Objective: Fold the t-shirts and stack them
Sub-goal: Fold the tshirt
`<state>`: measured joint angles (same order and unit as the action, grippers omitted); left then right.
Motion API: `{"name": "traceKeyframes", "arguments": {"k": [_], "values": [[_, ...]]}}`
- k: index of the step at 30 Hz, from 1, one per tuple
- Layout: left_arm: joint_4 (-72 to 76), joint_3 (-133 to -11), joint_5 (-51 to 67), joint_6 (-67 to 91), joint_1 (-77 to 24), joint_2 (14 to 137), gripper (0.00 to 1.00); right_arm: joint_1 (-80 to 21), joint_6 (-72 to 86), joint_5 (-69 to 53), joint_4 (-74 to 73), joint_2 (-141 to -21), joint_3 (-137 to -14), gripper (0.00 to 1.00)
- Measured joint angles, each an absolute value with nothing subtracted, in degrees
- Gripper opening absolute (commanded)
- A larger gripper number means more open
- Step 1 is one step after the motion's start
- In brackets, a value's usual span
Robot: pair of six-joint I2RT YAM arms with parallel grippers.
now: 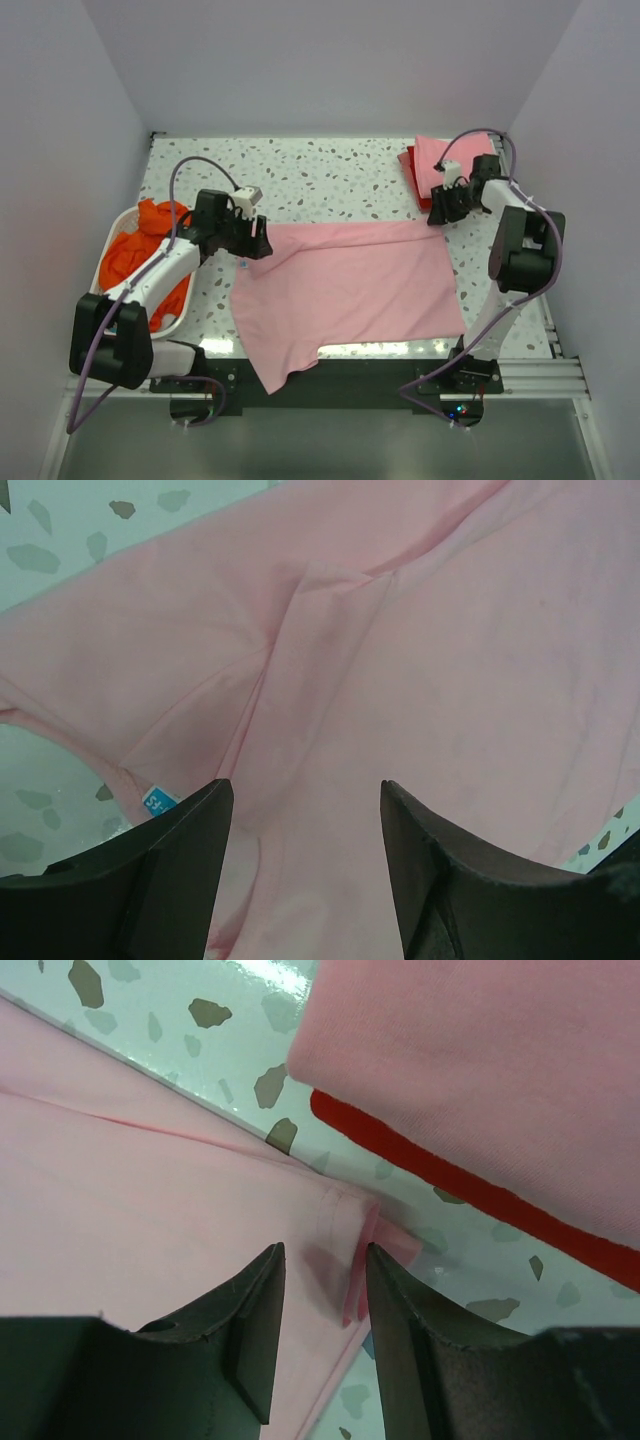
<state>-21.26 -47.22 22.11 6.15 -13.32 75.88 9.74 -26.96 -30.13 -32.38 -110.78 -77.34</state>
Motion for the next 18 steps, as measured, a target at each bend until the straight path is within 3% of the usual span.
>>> {"name": "traceKeyframes", "arguments": {"k": [6,12,18], "values": [[-20.2,-47.1,22.1,6.2,-13.3,75.6,0.66,9.7,-26.0,-29.5,-32.1,-111.6,-78.6,0.30],[-20.1,-47.0,22.1,6.2,-13.3,75.6,0.66,9.6,-25.7,-29.6,-31.7,-112.2,-79.1,0.02],[-19.8,-47.0,22.1,6.2,-13.3,75.6,0.66,9.7,-26.2,-29.8,-31.1,-111.3,-77.3,0.00]]}}
